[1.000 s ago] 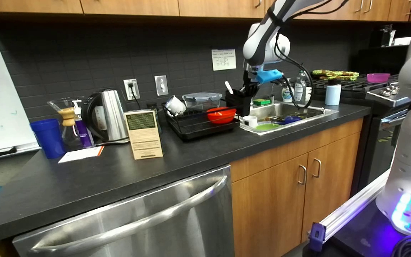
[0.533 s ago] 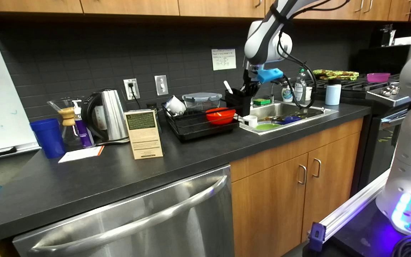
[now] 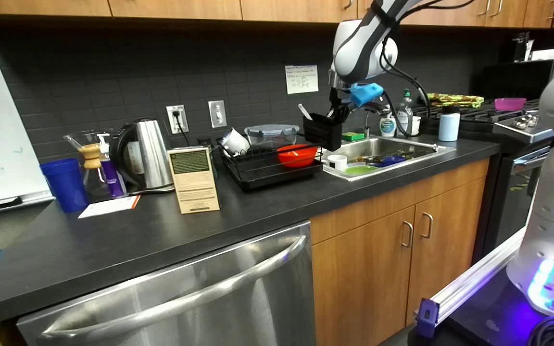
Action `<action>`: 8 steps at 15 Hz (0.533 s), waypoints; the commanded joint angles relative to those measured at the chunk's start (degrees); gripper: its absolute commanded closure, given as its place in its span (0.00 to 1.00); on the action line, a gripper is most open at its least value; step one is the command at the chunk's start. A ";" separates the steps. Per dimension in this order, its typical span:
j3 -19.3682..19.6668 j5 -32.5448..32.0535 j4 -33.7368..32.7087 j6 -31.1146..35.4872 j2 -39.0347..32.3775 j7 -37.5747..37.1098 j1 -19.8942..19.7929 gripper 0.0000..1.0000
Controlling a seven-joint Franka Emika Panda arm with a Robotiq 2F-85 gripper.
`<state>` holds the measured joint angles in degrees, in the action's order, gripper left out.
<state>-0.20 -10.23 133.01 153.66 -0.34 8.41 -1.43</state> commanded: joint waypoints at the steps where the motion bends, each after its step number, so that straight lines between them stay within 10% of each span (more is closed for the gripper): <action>1: 0.02 0.44 3.28 -1.80 5.17 6.17 0.69 0.99; 8: 0.43 2.24 6.54 -3.45 10.90 10.19 1.42 0.99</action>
<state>0.05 -8.79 137.09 150.98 6.49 16.42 -1.34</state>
